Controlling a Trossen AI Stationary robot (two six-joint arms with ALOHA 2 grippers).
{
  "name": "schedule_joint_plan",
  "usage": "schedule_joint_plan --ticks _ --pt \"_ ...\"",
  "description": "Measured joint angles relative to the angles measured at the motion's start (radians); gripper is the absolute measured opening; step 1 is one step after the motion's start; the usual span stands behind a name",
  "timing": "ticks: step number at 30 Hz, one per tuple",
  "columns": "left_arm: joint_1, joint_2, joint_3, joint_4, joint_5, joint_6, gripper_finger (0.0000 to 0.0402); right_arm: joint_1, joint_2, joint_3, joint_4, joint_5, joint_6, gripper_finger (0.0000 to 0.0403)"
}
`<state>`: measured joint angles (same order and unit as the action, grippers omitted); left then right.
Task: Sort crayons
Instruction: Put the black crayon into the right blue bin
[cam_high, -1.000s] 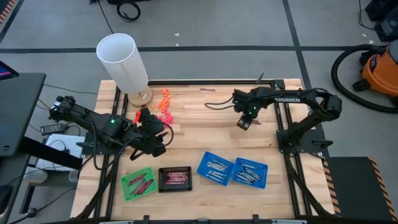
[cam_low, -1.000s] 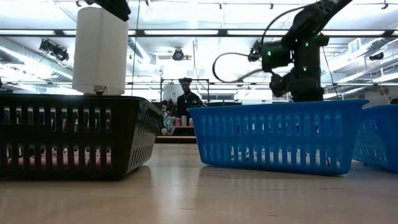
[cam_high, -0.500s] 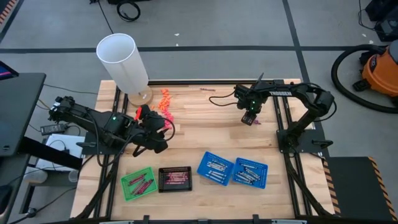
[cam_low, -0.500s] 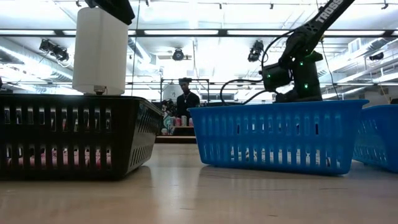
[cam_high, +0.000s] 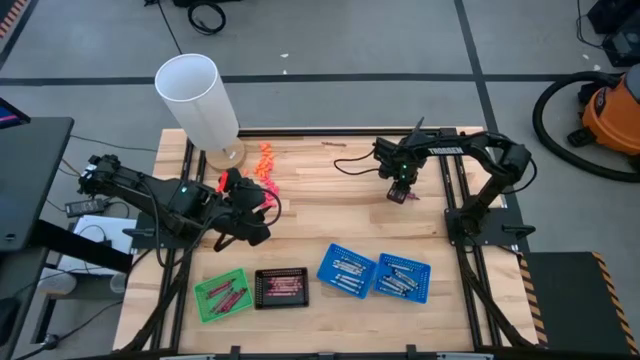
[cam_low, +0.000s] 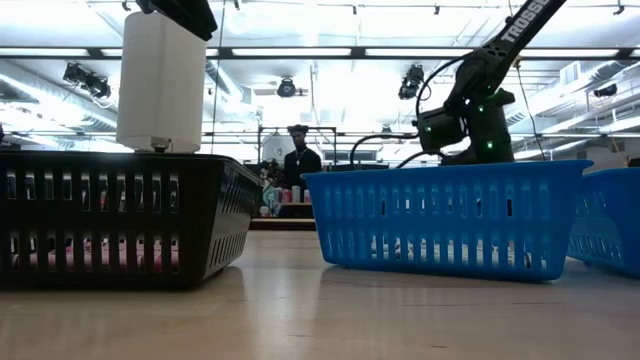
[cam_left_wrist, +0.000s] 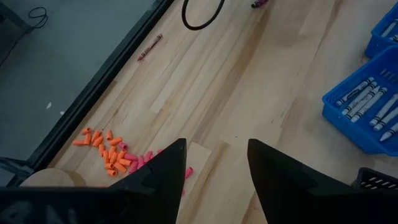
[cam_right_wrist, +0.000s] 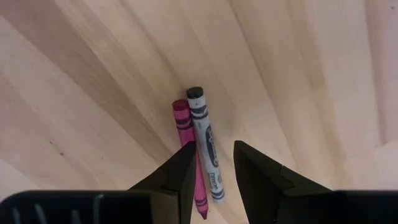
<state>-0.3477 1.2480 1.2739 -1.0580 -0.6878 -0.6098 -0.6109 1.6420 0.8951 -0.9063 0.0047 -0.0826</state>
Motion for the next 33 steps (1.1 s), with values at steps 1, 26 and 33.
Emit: schedule_joint_plan --ticks 1,26,33 --pt "0.000 0.000 0.000 0.000 0.000 -0.003 0.0182 -0.001 0.001 0.000 0.002 0.003 0.000 0.0116" --pt "-0.004 0.000 0.000 -0.001 0.001 -0.007 0.0182 -0.021 -0.006 -0.082 0.149 0.002 -0.001 0.0036" --pt "-0.004 0.000 0.000 -0.001 0.001 -0.006 0.0182 -0.018 0.005 -0.022 0.089 -0.005 -0.003 0.0029"
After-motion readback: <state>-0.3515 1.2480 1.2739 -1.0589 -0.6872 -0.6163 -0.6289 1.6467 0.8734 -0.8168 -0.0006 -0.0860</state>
